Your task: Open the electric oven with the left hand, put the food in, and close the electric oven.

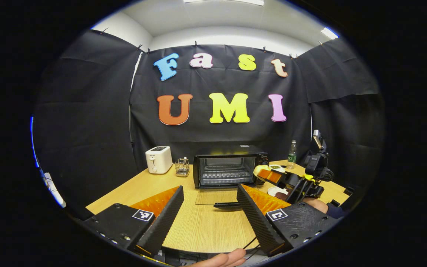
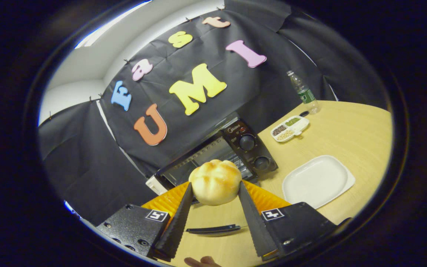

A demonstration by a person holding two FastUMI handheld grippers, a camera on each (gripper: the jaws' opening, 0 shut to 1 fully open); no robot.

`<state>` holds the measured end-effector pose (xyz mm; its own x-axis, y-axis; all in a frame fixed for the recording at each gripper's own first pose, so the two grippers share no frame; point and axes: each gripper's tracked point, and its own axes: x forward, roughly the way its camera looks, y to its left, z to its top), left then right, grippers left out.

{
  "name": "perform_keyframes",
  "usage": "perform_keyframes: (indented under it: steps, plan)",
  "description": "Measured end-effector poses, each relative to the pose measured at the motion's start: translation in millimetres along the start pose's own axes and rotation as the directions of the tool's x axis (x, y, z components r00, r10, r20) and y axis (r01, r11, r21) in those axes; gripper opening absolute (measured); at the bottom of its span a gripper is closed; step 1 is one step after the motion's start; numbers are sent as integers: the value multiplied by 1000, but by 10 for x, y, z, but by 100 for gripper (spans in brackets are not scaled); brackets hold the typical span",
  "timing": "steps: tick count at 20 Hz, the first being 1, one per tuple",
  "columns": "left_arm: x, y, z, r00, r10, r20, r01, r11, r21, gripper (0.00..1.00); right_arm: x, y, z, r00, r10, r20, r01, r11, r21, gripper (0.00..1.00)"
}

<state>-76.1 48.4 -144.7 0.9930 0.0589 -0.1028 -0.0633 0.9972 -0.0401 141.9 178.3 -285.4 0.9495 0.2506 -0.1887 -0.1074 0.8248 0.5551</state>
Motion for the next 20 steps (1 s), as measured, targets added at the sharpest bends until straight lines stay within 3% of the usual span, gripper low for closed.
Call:
perform_keyframes:
  steps: [5, 6, 11, 17, 18, 19, 20]
  plan:
    - [168, 35, -61, 1000, 10, -17, -10, 1000, 11, 95, 398, 140, -188, 999, -34, 1, 34, 999, 19, 77]
    - [203, 59, -77, 1000, 17, -23, -17, 1000, 9, 91, 477, 153, -252, 999, -52, -8, 52, 998, 36, 77]
    - [463, 248, -70, 997, 60, -46, -60, 998, 5, 95, 1059, 158, -388, 991, -130, -16, 131, 983, 131, 76]
    - [756, 442, -60, 992, 108, -61, -109, 994, -7, 95, 1755, 139, -391, 981, -193, -17, 194, 978, 73, 76]
    - [794, 466, -63, 991, 115, -62, -116, 993, -4, 87, 1877, 189, -388, 984, -178, -14, 179, 982, 62, 76]
    - [834, 497, -69, 991, 121, -64, -121, 993, 2, 95, 1995, 246, -389, 987, -157, -20, 157, 987, 22, 76]
    - [866, 528, -87, 990, 127, -69, -126, 992, 8, 95, 2072, 240, -404, 988, -156, -13, 156, 988, -18, 76]
